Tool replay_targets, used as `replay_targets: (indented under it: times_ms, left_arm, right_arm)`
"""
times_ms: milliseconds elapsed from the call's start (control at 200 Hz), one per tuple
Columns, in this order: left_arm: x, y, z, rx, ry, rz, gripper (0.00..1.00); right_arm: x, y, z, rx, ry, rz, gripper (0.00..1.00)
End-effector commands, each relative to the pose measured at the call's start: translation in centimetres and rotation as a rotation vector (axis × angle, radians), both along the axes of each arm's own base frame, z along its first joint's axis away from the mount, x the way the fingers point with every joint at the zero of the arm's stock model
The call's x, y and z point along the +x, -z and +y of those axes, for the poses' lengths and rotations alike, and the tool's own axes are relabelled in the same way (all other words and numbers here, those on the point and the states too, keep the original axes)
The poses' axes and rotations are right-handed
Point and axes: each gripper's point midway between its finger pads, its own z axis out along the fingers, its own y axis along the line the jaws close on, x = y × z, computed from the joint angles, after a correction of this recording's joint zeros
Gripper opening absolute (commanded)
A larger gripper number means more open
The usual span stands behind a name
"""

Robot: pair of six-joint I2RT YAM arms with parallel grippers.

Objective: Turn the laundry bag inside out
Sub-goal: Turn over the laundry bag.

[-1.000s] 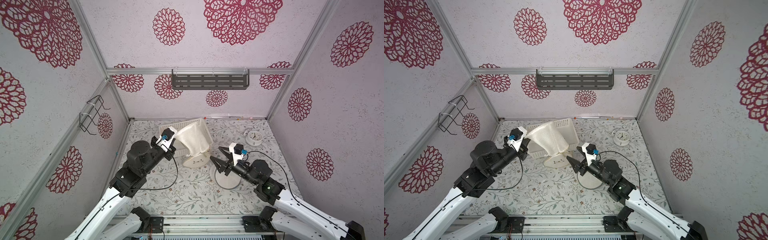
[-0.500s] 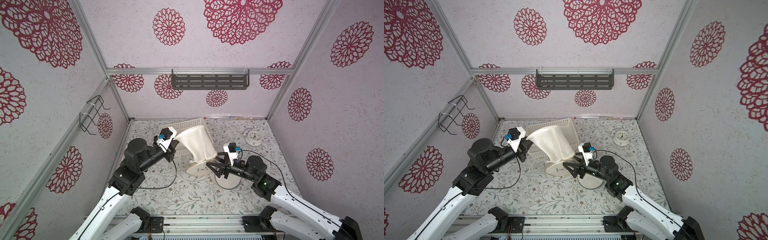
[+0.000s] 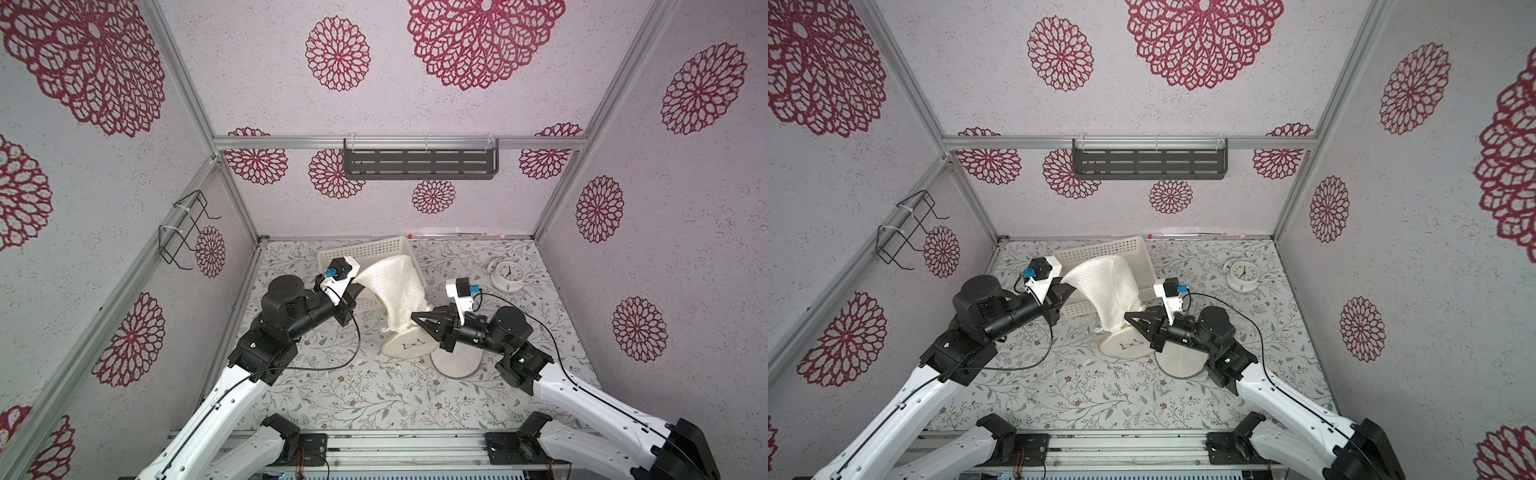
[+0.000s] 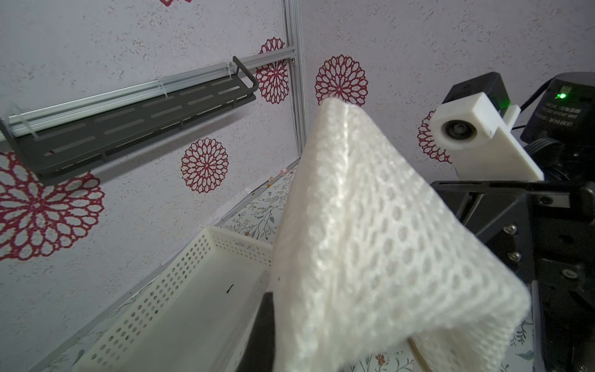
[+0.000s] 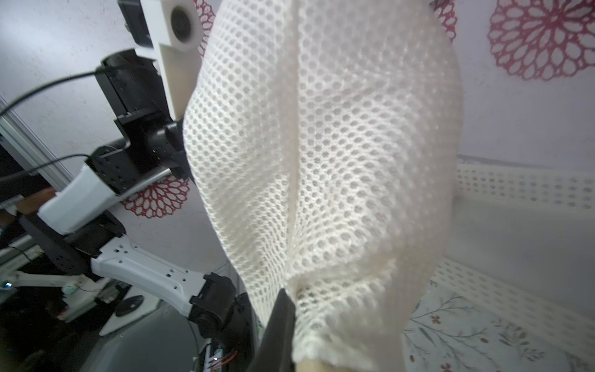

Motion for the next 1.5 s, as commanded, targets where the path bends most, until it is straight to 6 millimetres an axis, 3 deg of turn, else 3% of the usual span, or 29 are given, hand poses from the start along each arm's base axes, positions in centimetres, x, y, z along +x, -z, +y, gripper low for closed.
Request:
replay_targets:
  times_ms: [0,65,185,325,420,455,615,745,865,991,1261,1496]
  left_arm:
    - [1.2,0.1,0.7,-0.043,-0.058,0.009,0.13]
    - [1.9,0.8,1.2,-0.071,-0.103,0.035,0.49]
    - [3.1,3.0,3.5,-0.113,-0.252,0.097,1.0]
    - [3.0,5.3,7.3,-0.151,-0.436,0.158,0.98]
    - [1.5,4.9,7.5,-0.173,-0.409,0.143,0.98]
    - [0.7,4.5,7.1,-0.177,-0.368,0.126,1.0]
    - [-3.1,1.7,3.7,-0.14,-0.077,0.016,0.9]
    - [-5.0,1.3,1.2,-0.1,0.117,0.008,0.88]
    - [-5.2,2.0,-0.9,-0.075,0.244,0.057,0.91]
    - [-4.0,3.5,-2.2,-0.048,0.282,0.113,0.89]
    - [-3.9,4.5,-3.5,-0.046,0.359,0.174,0.57]
    - [-4.1,4.3,-4.3,-0.079,0.391,0.196,0.64]
  right_arm:
    - [-0.7,-2.7,-0.3,0.062,-0.022,-0.057,0.0]
    - [-0.6,-3.2,-0.4,0.07,-0.009,-0.063,0.0]
    - [0.4,-4.6,-1.2,0.088,0.072,-0.057,0.0]
    - [1.6,-6.3,-2.0,0.111,0.159,-0.057,0.0]
    - [2.1,-7.1,-1.6,0.117,0.159,-0.054,0.0]
    - [2.3,-7.2,-1.3,0.114,0.151,-0.051,0.0]
    - [3.4,-6.7,-0.2,0.086,0.143,-0.019,0.0]
    - [3.3,-6.4,0.8,0.073,0.102,-0.006,0.0]
    - [2.1,-6.1,2.5,0.051,0.029,-0.03,0.0]
    - [1.3,-6.1,3.5,0.045,-0.018,-0.043,0.0]
    - [0.8,-6.4,4.3,0.061,-0.044,-0.068,0.0]
    - [1.4,-6.4,4.7,0.072,-0.017,-0.07,0.0]
